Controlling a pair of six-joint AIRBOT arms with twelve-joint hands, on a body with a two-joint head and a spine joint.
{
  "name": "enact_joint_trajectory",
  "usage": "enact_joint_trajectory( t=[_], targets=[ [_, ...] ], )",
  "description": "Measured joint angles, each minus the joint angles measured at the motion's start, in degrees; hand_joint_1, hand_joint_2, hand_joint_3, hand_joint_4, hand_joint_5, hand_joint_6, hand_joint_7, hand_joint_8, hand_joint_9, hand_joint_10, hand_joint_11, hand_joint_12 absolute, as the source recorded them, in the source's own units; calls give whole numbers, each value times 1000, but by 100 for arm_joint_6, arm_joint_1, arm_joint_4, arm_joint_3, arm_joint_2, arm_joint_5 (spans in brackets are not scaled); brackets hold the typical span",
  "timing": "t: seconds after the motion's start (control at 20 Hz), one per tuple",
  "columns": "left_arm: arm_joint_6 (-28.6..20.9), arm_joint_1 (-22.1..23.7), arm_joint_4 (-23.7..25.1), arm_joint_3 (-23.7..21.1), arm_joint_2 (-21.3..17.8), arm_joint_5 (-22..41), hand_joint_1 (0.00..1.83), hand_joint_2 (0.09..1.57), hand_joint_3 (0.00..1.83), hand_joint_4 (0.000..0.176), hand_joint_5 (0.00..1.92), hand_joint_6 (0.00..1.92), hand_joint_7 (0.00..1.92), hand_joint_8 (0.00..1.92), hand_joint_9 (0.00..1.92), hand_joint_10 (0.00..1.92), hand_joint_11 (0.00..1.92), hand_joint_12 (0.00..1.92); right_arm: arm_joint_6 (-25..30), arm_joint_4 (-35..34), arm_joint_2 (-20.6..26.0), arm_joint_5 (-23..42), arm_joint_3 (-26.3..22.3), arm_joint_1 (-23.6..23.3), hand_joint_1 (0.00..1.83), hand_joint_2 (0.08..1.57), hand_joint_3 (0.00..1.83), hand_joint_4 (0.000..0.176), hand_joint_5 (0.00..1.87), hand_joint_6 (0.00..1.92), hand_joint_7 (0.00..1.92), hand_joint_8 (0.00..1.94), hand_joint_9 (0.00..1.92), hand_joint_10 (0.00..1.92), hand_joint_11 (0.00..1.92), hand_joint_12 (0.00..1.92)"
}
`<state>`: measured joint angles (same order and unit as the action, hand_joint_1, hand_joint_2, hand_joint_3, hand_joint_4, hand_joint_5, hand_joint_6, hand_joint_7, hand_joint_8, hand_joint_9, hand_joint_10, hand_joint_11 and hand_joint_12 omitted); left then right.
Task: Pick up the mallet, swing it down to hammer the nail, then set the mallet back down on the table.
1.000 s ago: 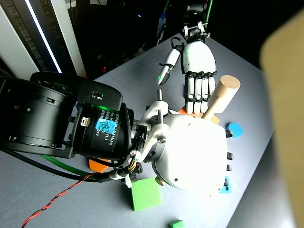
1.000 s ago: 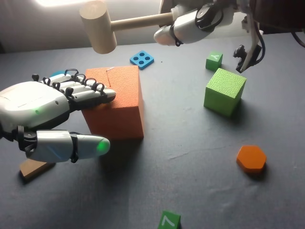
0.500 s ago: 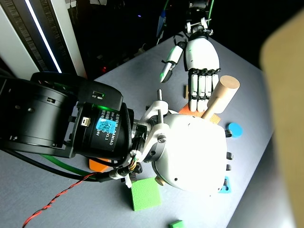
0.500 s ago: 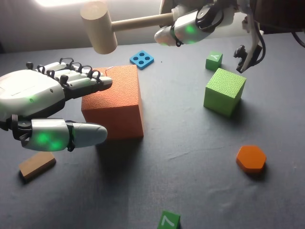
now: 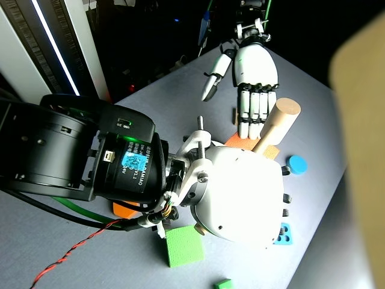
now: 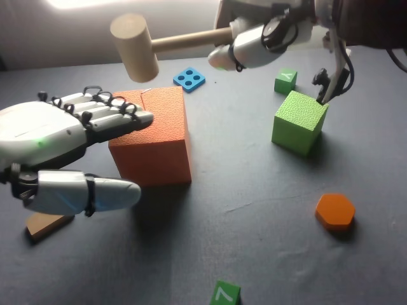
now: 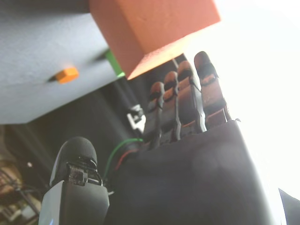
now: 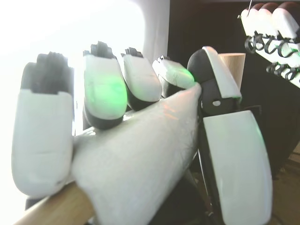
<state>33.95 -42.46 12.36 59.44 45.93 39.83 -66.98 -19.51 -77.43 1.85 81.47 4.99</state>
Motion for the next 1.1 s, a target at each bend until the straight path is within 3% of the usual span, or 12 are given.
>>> enact_joint_trajectory(
  t=[0.35, 0.85, 0.95, 1.1],
  targets=[
    [-2, -212, 26, -92, -105, -42, 0, 1173, 0, 0, 64, 3, 88, 6, 91, 5, 0, 266, 199, -330, 11, -96, -2, 748, 834, 1475, 0, 176, 1351, 1921, 1616, 1941, 1724, 1921, 1889, 1921],
    [7, -229, 184, -74, 28, -109, 0, 1165, 0, 0, 48, 2, 66, 1, 74, 1, 0, 236, 74, -190, 107, -76, 26, 66, 795, 1493, 5, 176, 1318, 1921, 1601, 1941, 1714, 1921, 1887, 1921],
    [9, -229, 227, -76, 28, -133, 0, 1168, 0, 0, 51, 0, 65, 3, 72, 1, 0, 232, 85, -192, 181, -96, -15, -22, 851, 1480, 0, 176, 1316, 1921, 1600, 1941, 1714, 1921, 1885, 1921],
    [9, -229, 275, -76, 28, -166, 0, 1171, 0, 0, 54, 2, 67, 3, 71, 3, 0, 224, 70, -190, 428, -157, -223, -50, 786, 1493, 4, 176, 1327, 1921, 1602, 1941, 1712, 1921, 1880, 1921]
  ],
)
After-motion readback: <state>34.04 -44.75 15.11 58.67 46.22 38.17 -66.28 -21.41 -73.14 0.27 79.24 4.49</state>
